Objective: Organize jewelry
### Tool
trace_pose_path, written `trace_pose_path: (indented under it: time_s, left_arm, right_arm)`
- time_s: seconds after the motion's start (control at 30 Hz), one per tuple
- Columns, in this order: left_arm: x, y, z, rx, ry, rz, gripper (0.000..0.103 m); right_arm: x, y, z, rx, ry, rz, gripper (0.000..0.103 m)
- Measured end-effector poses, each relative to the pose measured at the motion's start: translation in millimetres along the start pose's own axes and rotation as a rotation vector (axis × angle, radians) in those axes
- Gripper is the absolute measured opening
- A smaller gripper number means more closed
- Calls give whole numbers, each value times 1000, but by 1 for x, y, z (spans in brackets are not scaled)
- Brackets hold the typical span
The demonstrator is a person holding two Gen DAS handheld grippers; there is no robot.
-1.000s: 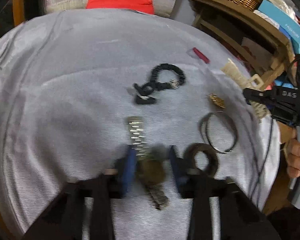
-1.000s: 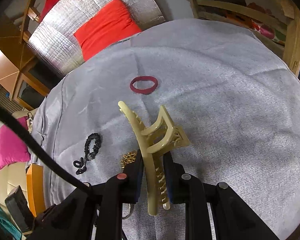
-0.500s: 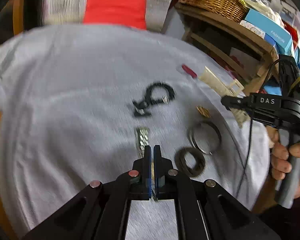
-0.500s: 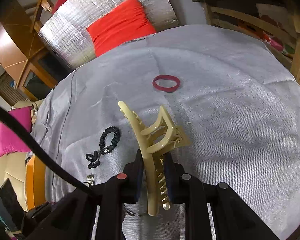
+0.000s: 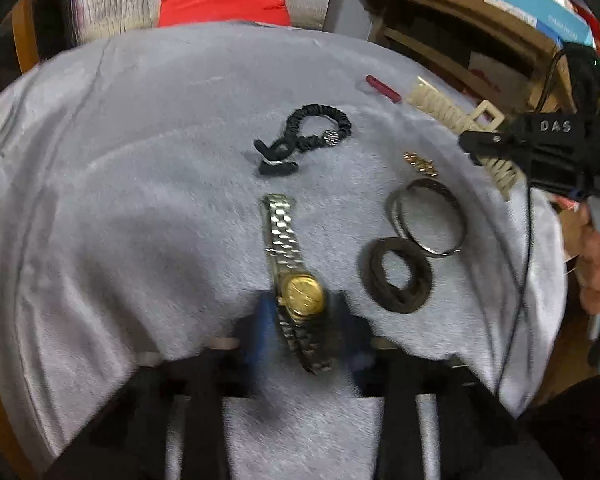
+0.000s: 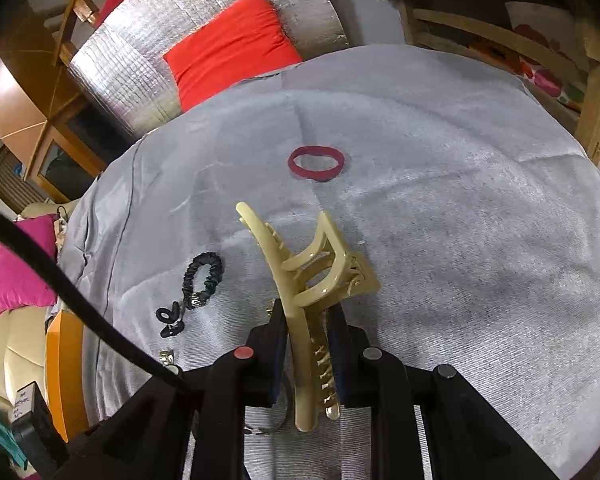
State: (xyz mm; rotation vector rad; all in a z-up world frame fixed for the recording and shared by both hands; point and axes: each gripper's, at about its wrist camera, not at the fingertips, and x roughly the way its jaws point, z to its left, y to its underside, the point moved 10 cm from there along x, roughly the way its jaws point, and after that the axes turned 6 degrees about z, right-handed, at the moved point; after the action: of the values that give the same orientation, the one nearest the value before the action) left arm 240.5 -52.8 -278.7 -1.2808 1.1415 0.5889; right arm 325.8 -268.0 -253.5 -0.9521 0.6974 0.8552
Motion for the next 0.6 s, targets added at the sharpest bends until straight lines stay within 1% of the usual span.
trace_pose_path:
  time_s: [0.1,0.2,0.23,0.27,0.43,0.6]
  left_arm:
    - [-3,1,2,-11,10,-3,23]
    - [-11,-4,5,-24,17,-33,22]
    - [-15,-7,5,-24,17,-48,21]
    - [-19,-9,5,-24,15,-62,9]
    - [-38,-12,9,-37,28,-96,9]
    - [-42,-12,16,-58,40,-116,9]
  right_arm:
    - [-1,-1,-5,10,1,-2,21]
    - [-3,-2,-6,11,2,-7,21]
    - [-4,-2,-6,10,0,-8,21]
    - [-5,-2,-6,7,-1,-11,21]
    - [-8,-1,2,-12,-9,-20,21]
    - [-6,2,13,-35,-12,-21,21]
